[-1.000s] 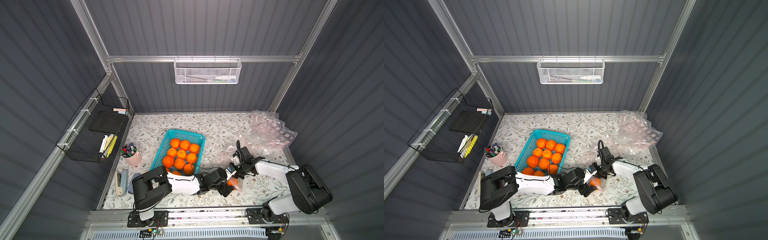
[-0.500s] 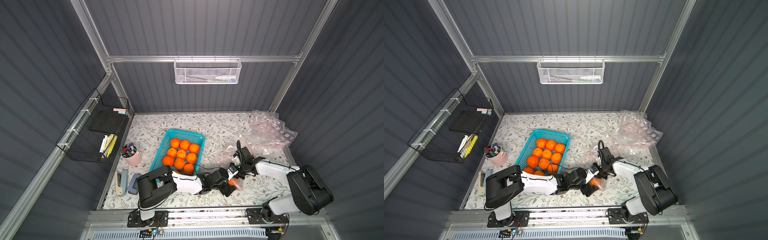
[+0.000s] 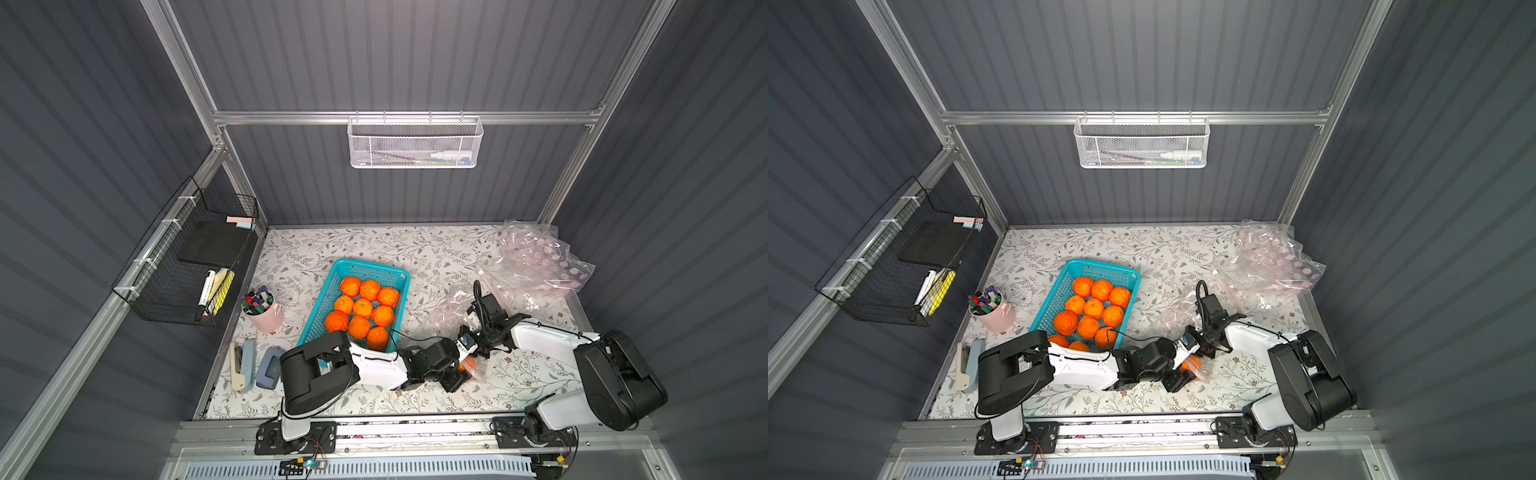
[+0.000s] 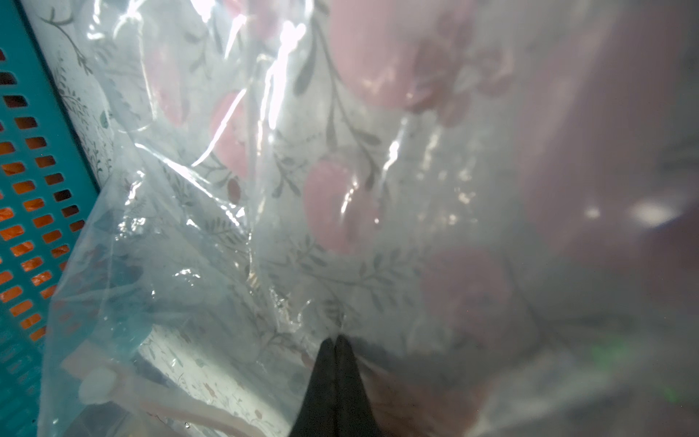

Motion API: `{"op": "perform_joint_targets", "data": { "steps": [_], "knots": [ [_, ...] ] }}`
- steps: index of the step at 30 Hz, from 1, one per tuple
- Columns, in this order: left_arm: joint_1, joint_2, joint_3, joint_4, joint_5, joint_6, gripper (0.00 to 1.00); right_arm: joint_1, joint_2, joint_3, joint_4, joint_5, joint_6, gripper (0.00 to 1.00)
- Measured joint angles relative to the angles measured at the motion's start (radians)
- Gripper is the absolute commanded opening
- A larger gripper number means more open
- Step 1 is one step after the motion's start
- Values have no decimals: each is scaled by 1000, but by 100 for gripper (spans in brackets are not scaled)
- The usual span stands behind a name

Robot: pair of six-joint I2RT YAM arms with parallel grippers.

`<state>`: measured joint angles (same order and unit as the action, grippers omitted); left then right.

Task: Open the zip-top bag and take out the orange
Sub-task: Pick up the orange from the zipper food storage bag.

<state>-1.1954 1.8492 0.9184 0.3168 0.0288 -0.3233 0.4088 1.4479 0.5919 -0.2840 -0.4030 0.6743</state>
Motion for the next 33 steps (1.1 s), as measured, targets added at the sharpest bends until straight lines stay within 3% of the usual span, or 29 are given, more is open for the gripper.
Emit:
{"op": "perform_joint_targets", "data": {
  "steps": [11, 25, 33],
  "knots": [
    [0, -219, -34, -167, 0, -53, 56, 0, 38, 33, 32, 40, -10, 3],
    [74, -409, -44, -494, -127, -107, 54, 0, 37, 30, 50, 53, -13, 3],
    [93, -462, -45, -579, -79, -88, 53, 0, 36, 30, 50, 55, -13, 3]
  ]
}}
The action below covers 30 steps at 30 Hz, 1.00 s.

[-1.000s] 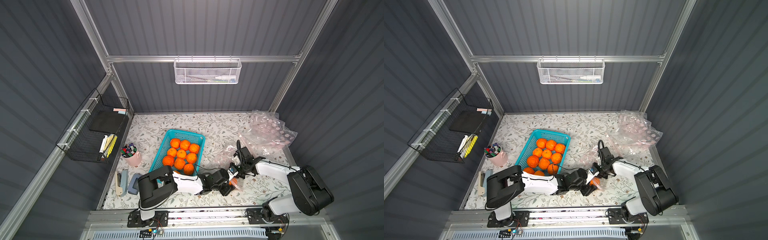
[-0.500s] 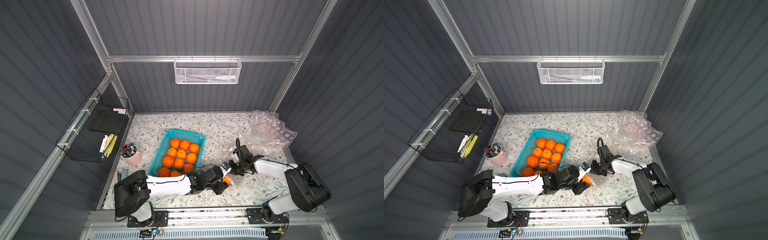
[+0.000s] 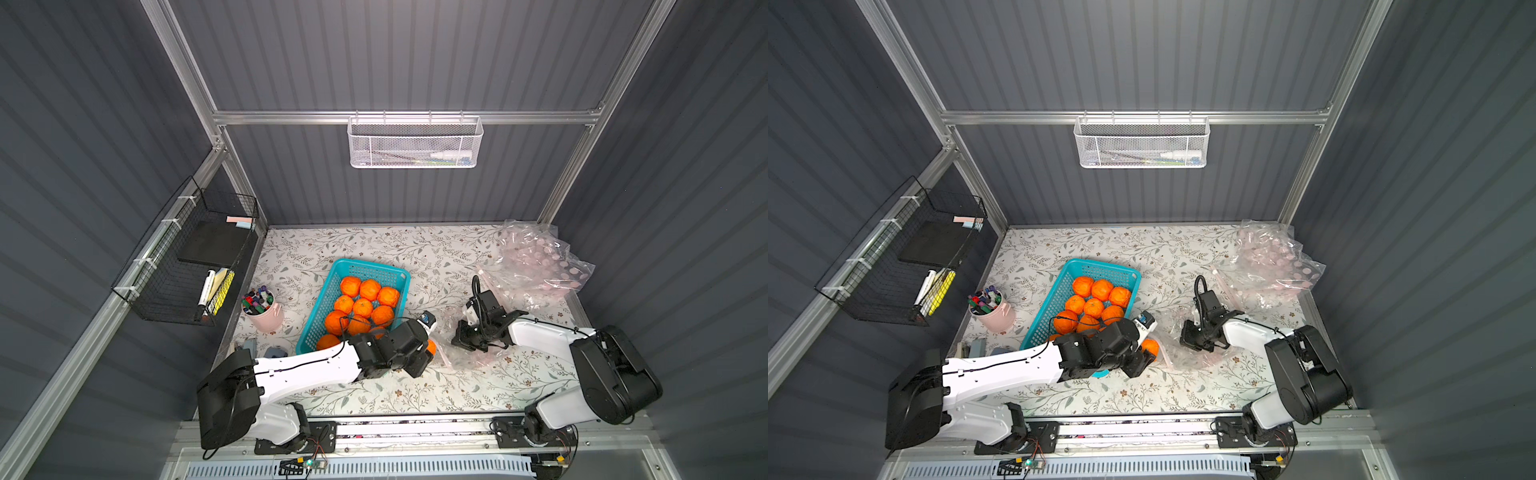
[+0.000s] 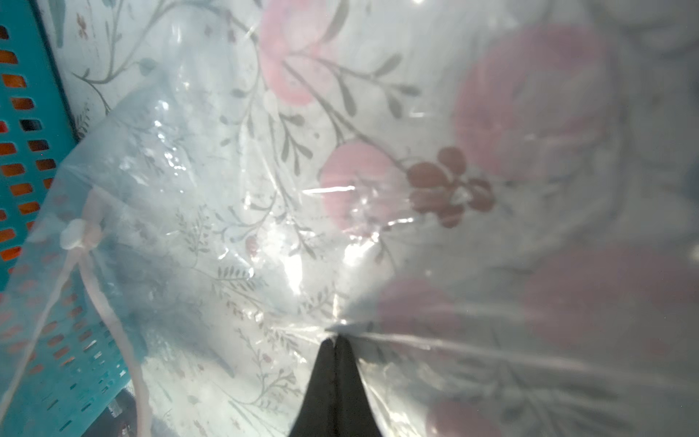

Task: Open the zip-top bag and take out the orange
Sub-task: Pick up the orange from the zipper food storage bag, then place the orange in the basket.

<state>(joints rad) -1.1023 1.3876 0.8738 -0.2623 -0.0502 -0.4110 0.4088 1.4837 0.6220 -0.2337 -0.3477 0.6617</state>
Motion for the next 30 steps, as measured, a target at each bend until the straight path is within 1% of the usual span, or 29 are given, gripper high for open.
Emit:
{"op": "perform_joint_targets", "data": {
  "steps": [3, 6, 8, 10, 15, 20, 23, 30],
  "knots": [
    [0, 0, -1, -6, 52, 29, 52, 0, 0, 0, 0, 0, 0, 3],
    [0, -4, -1, -16, 80, 40, 51, 0, 0, 0, 0, 1, 0, 3],
    [9, -29, -2, -40, 88, 40, 52, 0, 0, 0, 0, 1, 0, 3],
    [23, -79, 0, -68, 88, 40, 55, 0, 0, 0, 1, 2, 0, 3],
    [95, -196, 63, -181, 36, 26, 54, 0, -1, 0, 1, 5, 0, 3],
    [145, -217, 119, -310, -45, -33, 52, 0, -1, 0, 1, 7, 0, 3],
    [170, -217, 116, -391, -75, -81, 52, 0, -1, 0, 1, 7, 0, 3],
    [233, -216, 50, -459, -84, -133, 52, 0, -1, 0, 1, 7, 0, 3]
  ]
}}
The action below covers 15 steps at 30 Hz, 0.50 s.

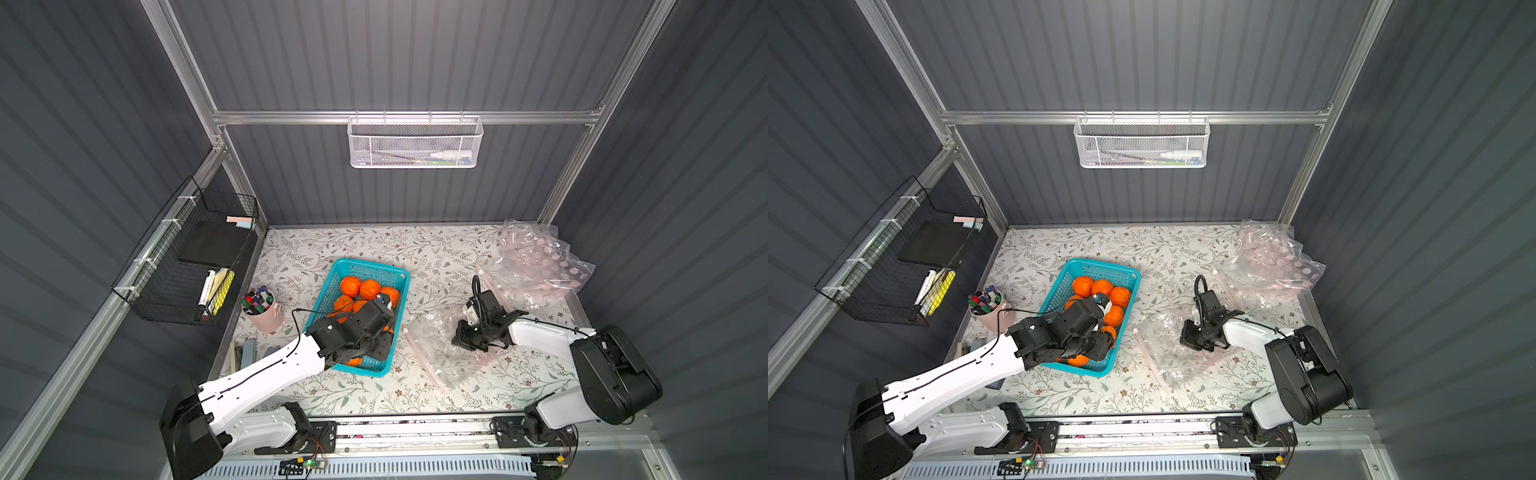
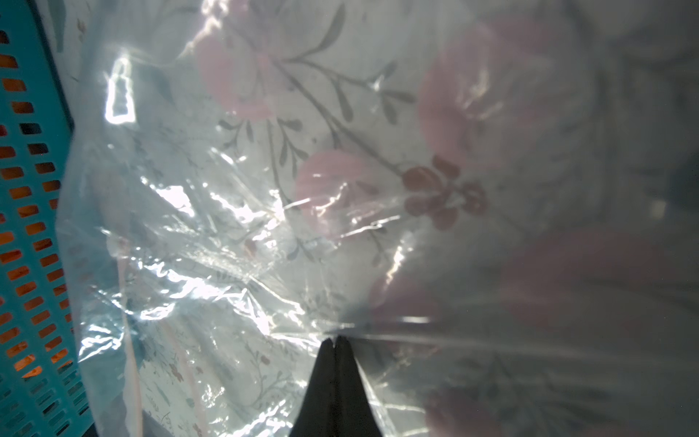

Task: Open the zip-top bag and take out the orange
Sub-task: Place the orange in the basket.

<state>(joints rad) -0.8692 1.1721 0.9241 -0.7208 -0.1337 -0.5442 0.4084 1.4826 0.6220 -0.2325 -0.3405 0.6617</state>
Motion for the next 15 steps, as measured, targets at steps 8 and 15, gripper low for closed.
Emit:
{"op": "perform_joint_targets", "data": {
  "steps": [8, 15],
  "knots": [
    [51, 45, -58, -13, 29, -19, 54, 0, 0, 0, 0, 0, 0, 3],
    [53, 114, -89, 25, 90, -19, 59, 0, 0, 0, -1, 0, 0, 3]
  ]
}}
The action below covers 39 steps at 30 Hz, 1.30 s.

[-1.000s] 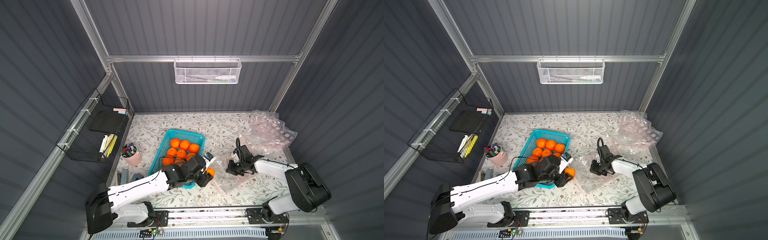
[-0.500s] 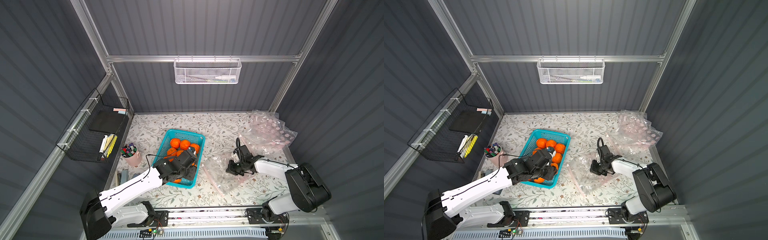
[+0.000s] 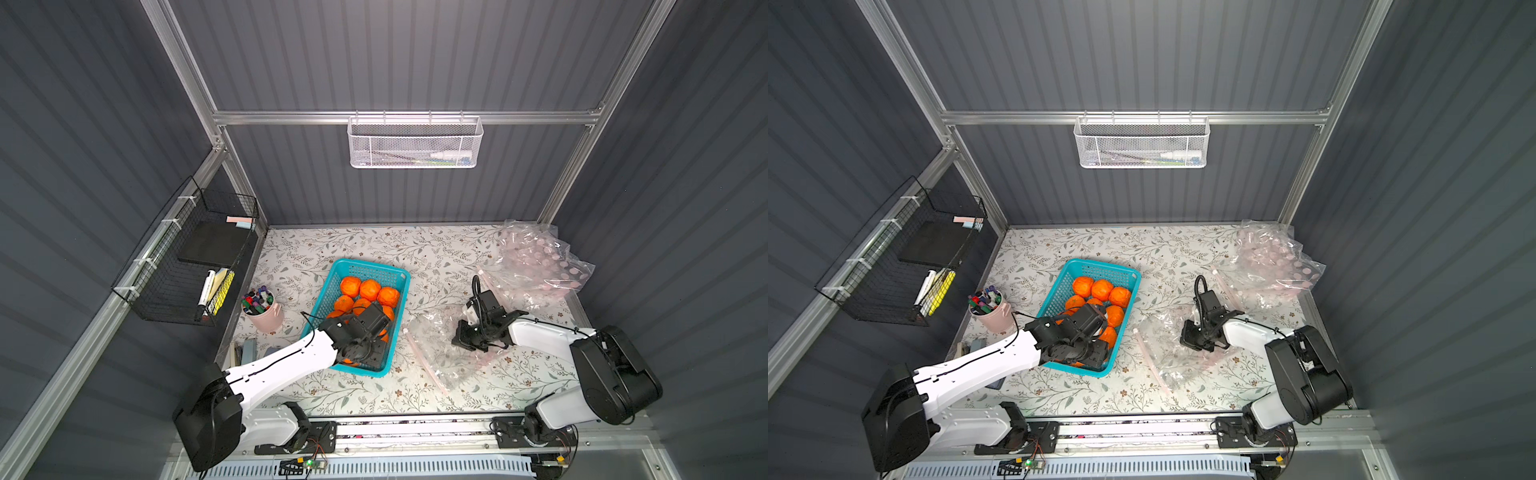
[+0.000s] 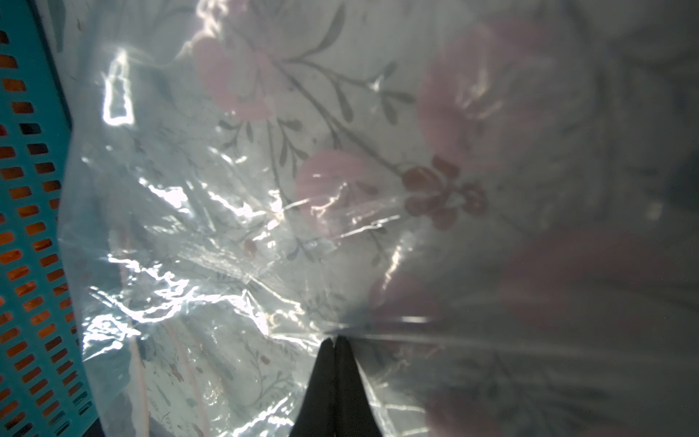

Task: Open the zip-top bag and take out the orange
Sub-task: Place the orange in the basket.

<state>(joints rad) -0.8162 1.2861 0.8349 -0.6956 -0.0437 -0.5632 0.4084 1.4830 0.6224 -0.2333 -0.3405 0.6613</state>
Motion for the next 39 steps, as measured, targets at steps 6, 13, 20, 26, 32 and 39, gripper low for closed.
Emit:
{"op": "perform_joint_targets", "data": {
  "steps": [6, 13, 20, 26, 32, 39],
  "knots": [
    [3, 13, -2, 11, 10, -7, 75, 0, 0, 0, 0, 0, 0, 3],
    [3, 12, -1, 5, 10, -10, 80, 0, 0, 0, 0, 0, 0, 3],
    [3, -35, 19, -15, 26, -6, 71, 0, -3, 16, -40, 13, -25, 4],
    [3, -100, 33, 18, 52, 5, 69, 0, -35, 129, -241, 98, -108, 8],
    [3, -113, 33, 66, 79, 19, 68, 0, -245, 220, -385, 262, -186, 25],
    [3, -75, 26, 178, 199, 56, 65, -2, -328, 222, -489, 406, -210, 29]
  ]
}}
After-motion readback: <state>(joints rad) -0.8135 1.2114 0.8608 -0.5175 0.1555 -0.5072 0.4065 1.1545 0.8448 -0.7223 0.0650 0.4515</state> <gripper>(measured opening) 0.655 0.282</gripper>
